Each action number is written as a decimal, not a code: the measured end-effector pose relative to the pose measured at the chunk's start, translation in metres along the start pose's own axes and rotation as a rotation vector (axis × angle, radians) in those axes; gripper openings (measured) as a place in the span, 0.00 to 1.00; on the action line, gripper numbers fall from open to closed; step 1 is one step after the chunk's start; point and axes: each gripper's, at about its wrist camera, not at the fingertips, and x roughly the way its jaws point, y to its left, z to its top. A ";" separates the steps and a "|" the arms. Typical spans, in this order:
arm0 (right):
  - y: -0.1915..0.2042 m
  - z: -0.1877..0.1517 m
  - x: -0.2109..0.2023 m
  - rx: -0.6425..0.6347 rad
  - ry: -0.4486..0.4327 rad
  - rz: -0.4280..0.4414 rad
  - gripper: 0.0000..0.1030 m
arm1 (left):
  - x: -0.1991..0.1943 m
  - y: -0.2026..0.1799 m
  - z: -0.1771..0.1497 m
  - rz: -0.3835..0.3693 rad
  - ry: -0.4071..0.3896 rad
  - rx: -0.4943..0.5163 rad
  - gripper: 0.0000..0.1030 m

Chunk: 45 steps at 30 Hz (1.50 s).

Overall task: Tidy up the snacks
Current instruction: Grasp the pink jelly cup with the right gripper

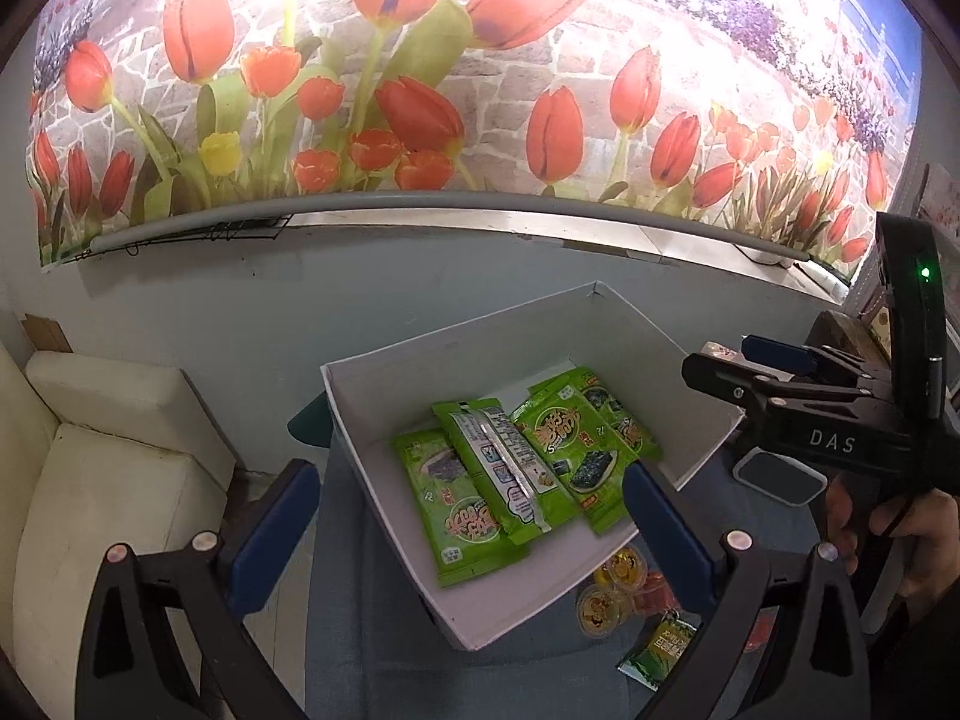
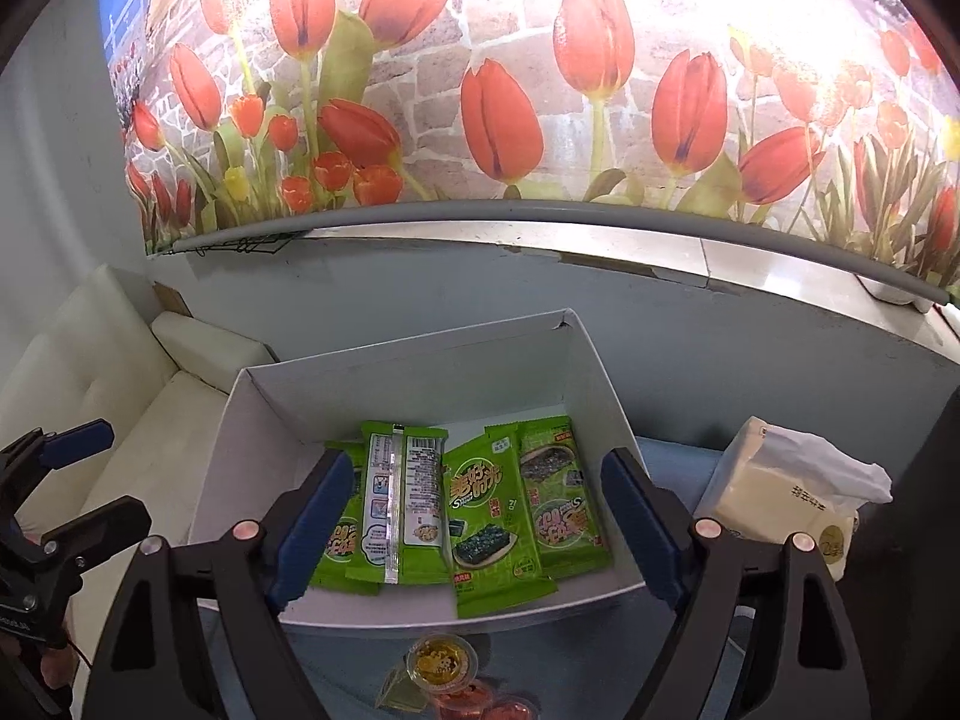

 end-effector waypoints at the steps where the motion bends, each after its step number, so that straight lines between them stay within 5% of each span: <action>1: 0.001 -0.004 -0.006 -0.003 -0.004 0.000 0.86 | -0.005 -0.003 -0.003 -0.008 -0.005 0.006 1.00; 6: 0.000 -0.048 -0.045 -0.016 -0.015 -0.047 0.86 | -0.027 -0.019 -0.028 -0.086 0.006 0.016 1.00; 12: -0.016 -0.144 -0.088 0.001 -0.012 -0.194 0.86 | -0.058 -0.052 -0.089 -0.128 -0.023 0.055 1.00; 20: -0.045 -0.251 -0.076 0.113 0.124 -0.242 0.85 | -0.060 -0.080 -0.191 -0.180 0.085 0.025 1.00; 25: -0.054 -0.261 -0.056 0.147 0.140 -0.233 0.69 | -0.053 -0.090 -0.231 -0.179 0.175 0.004 1.00; 32: -0.065 -0.262 -0.037 0.174 0.151 -0.209 0.45 | -0.058 -0.096 -0.247 -0.162 0.184 0.013 1.00; 45: -0.053 -0.271 -0.071 0.143 0.082 -0.173 0.39 | -0.028 -0.128 -0.246 -0.112 0.201 0.113 1.00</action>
